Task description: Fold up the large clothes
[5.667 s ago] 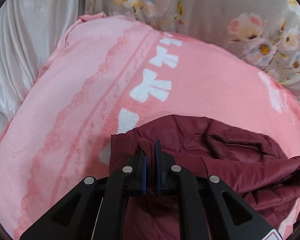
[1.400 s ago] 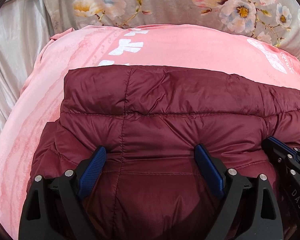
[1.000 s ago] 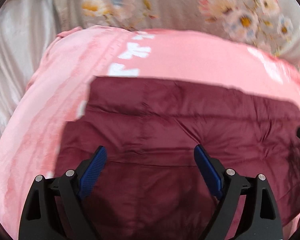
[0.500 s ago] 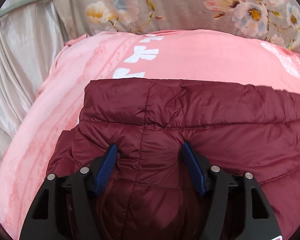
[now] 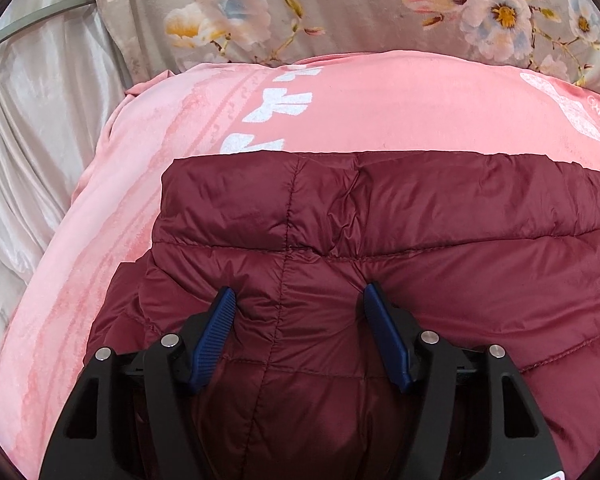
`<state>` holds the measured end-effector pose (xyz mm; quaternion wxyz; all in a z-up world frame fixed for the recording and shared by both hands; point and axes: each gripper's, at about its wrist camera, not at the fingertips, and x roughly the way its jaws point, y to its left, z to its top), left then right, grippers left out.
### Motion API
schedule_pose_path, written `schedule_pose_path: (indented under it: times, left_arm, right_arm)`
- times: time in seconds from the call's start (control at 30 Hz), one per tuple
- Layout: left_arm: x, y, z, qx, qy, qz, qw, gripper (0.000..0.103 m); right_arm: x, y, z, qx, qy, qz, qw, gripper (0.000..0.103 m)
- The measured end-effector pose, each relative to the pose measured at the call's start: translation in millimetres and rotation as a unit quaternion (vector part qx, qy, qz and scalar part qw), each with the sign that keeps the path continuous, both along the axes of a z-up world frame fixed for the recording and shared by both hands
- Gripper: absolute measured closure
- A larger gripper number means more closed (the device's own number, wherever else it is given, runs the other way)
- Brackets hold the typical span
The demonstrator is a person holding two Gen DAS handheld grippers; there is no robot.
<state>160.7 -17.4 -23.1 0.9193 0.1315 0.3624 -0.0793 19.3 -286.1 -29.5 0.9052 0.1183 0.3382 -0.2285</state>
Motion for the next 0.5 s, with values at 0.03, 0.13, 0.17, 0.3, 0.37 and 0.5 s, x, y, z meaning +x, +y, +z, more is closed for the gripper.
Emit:
schedule_pose_path:
  times: [0.03, 0.13, 0.17, 0.3, 0.37, 0.5]
  left_arm:
    - [0.3, -0.3, -0.3, 0.001, 0.000, 0.000, 1.0000, 0.039]
    - [-0.5, -1.6, -1.5, 0.005, -0.001, 0.001, 1.0000, 0.039]
    - [-0.6, -2.0, -1.6, 0.005, -0.001, 0.001, 1.0000, 0.039]
    - [-0.1, -0.1, -0.6, -0.001, -0.001, 0.002, 1.0000, 0.038]
    - [-0.1, 3.7, 1.4, -0.008, 0.004, 0.004, 1.0000, 0.035]
    - [-22.7, 40.3, 25.2, -0.070, 0.048, 0.010, 0.9963, 0.033]
  right_arm:
    - [0.0, -0.2, -0.3, 0.001, -0.001, 0.000, 1.000, 0.073]
    - [-0.2, -0.9, -0.6, 0.005, -0.003, -0.001, 1.000, 0.073]
    - [-0.4, -1.2, -0.6, 0.007, -0.004, 0.000, 1.000, 0.073]
    - [-1.2, -3.6, -0.4, 0.017, -0.010, 0.002, 1.000, 0.072]
    - [-1.6, -0.9, 1.6, 0.012, -0.007, -0.002, 1.000, 0.071]
    - [-23.6, 26.0, 31.2, 0.040, -0.030, 0.006, 0.999, 0.067]
